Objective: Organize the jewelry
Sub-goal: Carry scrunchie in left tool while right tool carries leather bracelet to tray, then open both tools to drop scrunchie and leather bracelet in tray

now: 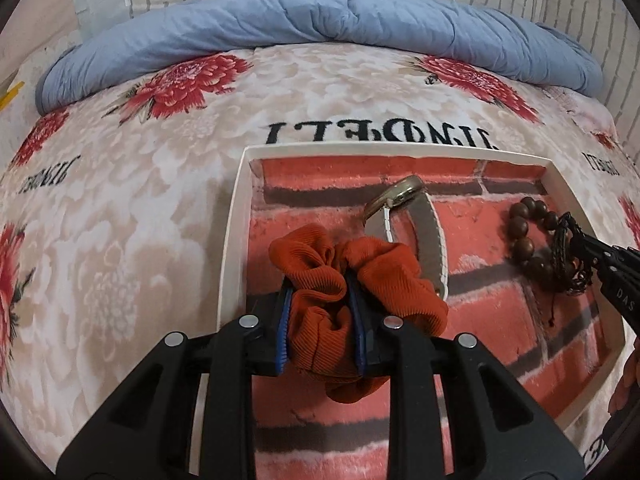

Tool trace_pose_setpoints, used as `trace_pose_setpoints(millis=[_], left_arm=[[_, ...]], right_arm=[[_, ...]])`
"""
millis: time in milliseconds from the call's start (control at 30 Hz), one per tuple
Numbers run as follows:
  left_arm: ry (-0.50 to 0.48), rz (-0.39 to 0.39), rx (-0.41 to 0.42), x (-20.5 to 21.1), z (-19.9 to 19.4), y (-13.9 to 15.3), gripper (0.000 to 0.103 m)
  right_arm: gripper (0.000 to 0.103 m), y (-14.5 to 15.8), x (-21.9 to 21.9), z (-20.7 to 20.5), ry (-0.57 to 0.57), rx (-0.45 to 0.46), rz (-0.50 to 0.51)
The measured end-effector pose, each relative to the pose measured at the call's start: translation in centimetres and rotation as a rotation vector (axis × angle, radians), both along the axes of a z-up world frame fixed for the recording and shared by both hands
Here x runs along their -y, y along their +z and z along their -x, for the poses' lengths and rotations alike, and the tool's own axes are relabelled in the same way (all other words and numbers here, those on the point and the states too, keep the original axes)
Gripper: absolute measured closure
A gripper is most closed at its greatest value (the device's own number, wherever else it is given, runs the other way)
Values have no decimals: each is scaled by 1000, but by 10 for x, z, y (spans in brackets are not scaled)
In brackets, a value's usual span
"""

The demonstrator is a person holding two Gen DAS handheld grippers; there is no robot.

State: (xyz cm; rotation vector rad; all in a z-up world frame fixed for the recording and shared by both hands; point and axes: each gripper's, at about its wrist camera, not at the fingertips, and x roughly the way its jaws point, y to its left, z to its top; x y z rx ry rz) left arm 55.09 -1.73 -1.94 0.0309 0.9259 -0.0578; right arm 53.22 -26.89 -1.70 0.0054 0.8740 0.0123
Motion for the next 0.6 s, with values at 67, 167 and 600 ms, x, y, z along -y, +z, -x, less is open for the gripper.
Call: trace_pose_setpoints(millis=[67,167,600], left_arm=[[3,-3,-7,0,-5,-1,79],[4,-4,-13,0,-7,-2,78],[17,1,-5,-5,3,1,59]], right_arm=[[95,0,-1,-2,2,6,-2],[95,0,0,-3,7,9,-18],[67,0,7,7,11,8,-36]])
